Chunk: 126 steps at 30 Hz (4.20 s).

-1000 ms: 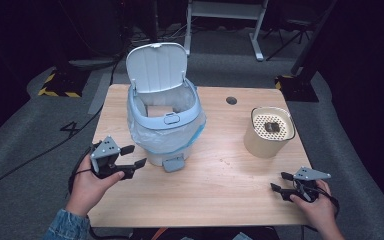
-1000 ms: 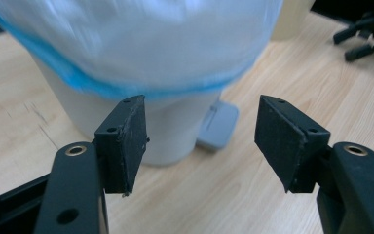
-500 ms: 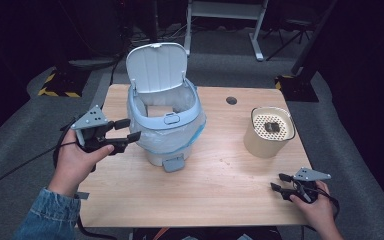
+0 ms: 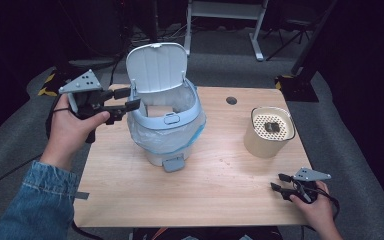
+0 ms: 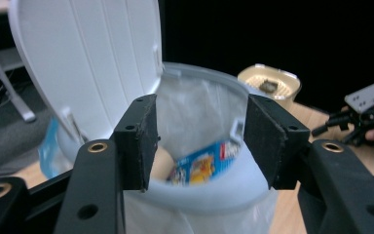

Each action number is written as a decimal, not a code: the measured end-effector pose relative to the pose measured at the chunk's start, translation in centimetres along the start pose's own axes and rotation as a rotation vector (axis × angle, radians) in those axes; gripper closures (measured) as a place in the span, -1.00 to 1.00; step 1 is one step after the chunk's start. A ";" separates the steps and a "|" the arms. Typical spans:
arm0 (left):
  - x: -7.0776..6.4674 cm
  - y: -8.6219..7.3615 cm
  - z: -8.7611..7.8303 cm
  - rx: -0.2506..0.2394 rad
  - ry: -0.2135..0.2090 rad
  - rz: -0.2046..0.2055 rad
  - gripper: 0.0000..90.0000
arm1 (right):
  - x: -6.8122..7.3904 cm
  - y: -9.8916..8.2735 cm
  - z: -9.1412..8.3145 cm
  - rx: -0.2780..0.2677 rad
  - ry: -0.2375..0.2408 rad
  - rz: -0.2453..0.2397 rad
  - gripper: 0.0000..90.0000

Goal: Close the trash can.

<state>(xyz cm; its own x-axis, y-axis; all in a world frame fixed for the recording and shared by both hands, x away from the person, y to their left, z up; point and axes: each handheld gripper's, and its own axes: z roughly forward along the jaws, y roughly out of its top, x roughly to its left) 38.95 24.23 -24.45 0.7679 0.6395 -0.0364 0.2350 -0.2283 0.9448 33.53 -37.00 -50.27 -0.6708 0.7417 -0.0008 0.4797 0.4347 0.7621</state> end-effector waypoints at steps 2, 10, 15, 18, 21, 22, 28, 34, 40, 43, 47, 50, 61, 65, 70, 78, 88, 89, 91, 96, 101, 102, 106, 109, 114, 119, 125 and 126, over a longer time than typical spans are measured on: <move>0.4 0.8 0.2 -0.006 0.005 0.009 0.11 | 0.0 0.0 0.0 -0.002 0.003 -0.001 0.05; 1.5 3.5 0.9 -0.049 0.016 0.005 0.34 | 0.0 0.0 0.0 -0.005 0.010 -0.009 0.18; 2.1 4.9 1.7 -0.056 0.027 0.013 0.34 | 0.0 0.0 0.0 -0.004 0.010 -0.009 0.18; 2.6 5.8 2.0 -0.046 0.038 0.020 0.42 | 0.1 0.0 0.0 -0.006 0.011 -0.006 0.19; 3.0 6.5 2.4 -0.049 0.028 0.011 0.59 | 0.1 0.0 -0.1 -0.007 0.014 -0.010 0.25; 3.2 6.7 2.5 -0.052 0.022 0.002 0.65 | 0.1 0.0 -0.1 -0.007 0.014 -0.010 0.26; 4.5 7.7 3.5 -0.064 0.072 -0.015 0.74 | 0.1 0.0 -0.1 -0.008 0.015 -0.008 0.28; 5.4 8.5 4.1 -0.095 0.093 -0.042 0.71 | 0.1 0.0 -0.1 -0.008 0.015 -0.008 0.28; 6.0 9.1 5.3 -0.073 0.099 -0.049 0.66 | 0.1 0.0 -0.1 -0.007 0.015 -0.010 0.28; 6.4 9.3 5.8 -0.059 0.104 -0.056 0.67 | 0.1 0.0 -0.1 -0.008 0.019 -0.013 0.29; 6.9 9.1 6.3 -0.022 0.133 -0.060 0.69 | 0.1 0.0 -0.1 -0.009 0.023 -0.013 0.29; 6.7 9.1 6.5 -0.013 0.113 -0.068 0.72 | 0.1 0.0 -0.1 -0.009 0.025 -0.014 0.29; 6.3 9.2 6.5 0.023 0.071 -0.082 0.72 | 0.1 0.0 -0.1 -0.007 0.027 -0.016 0.29; 5.5 8.9 6.5 0.020 0.009 -0.085 0.74 | 0.1 0.0 -0.1 -0.008 0.028 -0.015 0.29; 4.8 8.4 6.3 0.036 -0.071 -0.117 0.76 | 0.1 0.0 -0.1 -0.008 0.028 -0.015 0.29; 3.7 7.2 6.0 0.045 -0.155 -0.144 0.76 | 0.1 0.0 -0.1 -0.008 0.027 -0.017 0.29; 2.1 5.2 5.8 0.027 -0.231 -0.149 0.66 | 0.2 0.0 -0.1 -0.008 0.024 -0.018 0.29; 2.1 5.1 5.8 0.018 -0.238 -0.159 0.66 | 0.2 0.0 0.0 -0.009 0.024 -0.017 0.29; 2.4 4.7 5.7 -0.002 -0.263 -0.194 0.64 | 0.2 0.0 0.0 -0.009 0.023 -0.017 0.29; 2.9 3.7 5.8 0.006 -0.289 -0.247 0.70 | 0.2 0.0 0.0 -0.010 0.023 -0.018 0.29; 2.6 3.5 5.8 0.017 -0.303 -0.248 0.80 | 0.2 0.0 0.0 -0.010 0.023 -0.018 0.29; 2.6 3.5 5.8 0.017 -0.302 -0.246 0.80 | 0.2 0.0 0.0 -0.011 0.023 -0.018 0.29; 2.3 3.5 5.7 0.002 -0.291 -0.225 0.87 | 0.2 0.0 0.0 -0.011 0.022 -0.019 0.29; 2.2 3.4 5.8 0.014 -0.304 -0.229 0.95 | 0.2 0.0 0.0 -0.010 0.022 -0.022 0.29; 1.8 2.7 6.3 0.079 -0.299 -0.217 1.00 | 0.2 0.0 0.0 -0.010 0.022 -0.022 0.29; 1.5 2.3 6.5 0.099 -0.273 -0.168 1.00 | 0.2 0.0 0.0 -0.010 0.022 -0.022 0.28; 0.8 1.9 6.9 0.141 -0.252 -0.127 1.00 | 0.2 0.0 0.0 -0.010 0.022 -0.021 0.28; 0.7 1.9 7.1 0.144 -0.251 -0.122 1.00 | 0.2 0.0 0.0 -0.010 0.022 -0.021 0.28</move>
<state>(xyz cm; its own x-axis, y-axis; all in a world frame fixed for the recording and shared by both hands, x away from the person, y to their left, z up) 44.18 19.09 -25.03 0.8476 0.4718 -0.2430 0.4029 -0.2741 0.8732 33.35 -36.84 -50.26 -0.6932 0.7207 -0.0031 0.4596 0.4453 0.7684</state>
